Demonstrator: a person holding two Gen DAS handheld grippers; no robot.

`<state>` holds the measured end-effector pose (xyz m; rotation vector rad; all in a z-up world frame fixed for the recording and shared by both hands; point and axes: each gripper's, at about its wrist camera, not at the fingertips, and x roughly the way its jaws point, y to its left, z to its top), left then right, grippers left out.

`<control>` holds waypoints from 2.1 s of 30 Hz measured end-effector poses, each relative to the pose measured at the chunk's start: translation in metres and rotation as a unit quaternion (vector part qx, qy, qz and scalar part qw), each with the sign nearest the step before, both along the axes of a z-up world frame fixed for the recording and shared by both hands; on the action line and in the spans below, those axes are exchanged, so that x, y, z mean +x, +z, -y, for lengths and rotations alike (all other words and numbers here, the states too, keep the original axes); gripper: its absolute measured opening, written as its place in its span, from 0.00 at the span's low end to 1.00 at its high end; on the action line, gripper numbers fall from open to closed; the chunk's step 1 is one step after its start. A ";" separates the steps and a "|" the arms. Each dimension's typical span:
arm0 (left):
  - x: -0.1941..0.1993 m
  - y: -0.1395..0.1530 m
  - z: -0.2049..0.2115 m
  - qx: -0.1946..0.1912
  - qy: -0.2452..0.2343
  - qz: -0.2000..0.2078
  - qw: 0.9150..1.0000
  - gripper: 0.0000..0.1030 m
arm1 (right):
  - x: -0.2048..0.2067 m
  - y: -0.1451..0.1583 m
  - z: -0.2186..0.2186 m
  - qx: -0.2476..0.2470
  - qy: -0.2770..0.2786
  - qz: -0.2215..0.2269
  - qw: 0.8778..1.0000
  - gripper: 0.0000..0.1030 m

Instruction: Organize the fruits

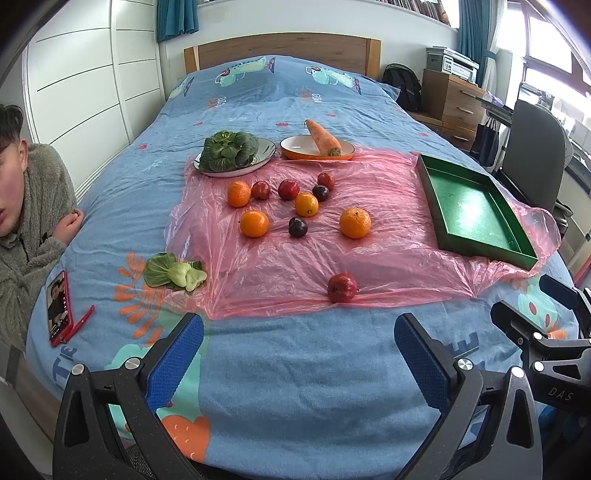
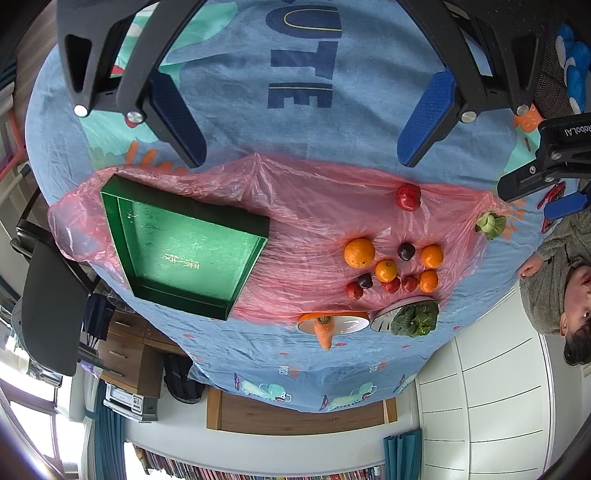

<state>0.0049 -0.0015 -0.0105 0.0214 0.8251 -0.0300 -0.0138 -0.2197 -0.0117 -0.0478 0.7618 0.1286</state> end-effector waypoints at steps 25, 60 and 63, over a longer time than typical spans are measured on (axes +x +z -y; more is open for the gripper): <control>0.023 -0.012 -0.003 0.001 -0.001 -0.028 1.000 0.99 | 0.015 -0.006 -0.001 0.003 0.011 -0.003 1.000 1.00; 0.123 -0.038 -0.067 -0.014 0.048 -0.056 0.997 0.92 | 0.085 -0.043 -0.078 0.064 0.182 -0.065 0.979 1.00; 0.138 -0.043 -0.071 -0.026 0.042 -0.064 0.997 0.77 | 0.094 -0.051 -0.086 0.073 0.191 -0.075 0.976 0.97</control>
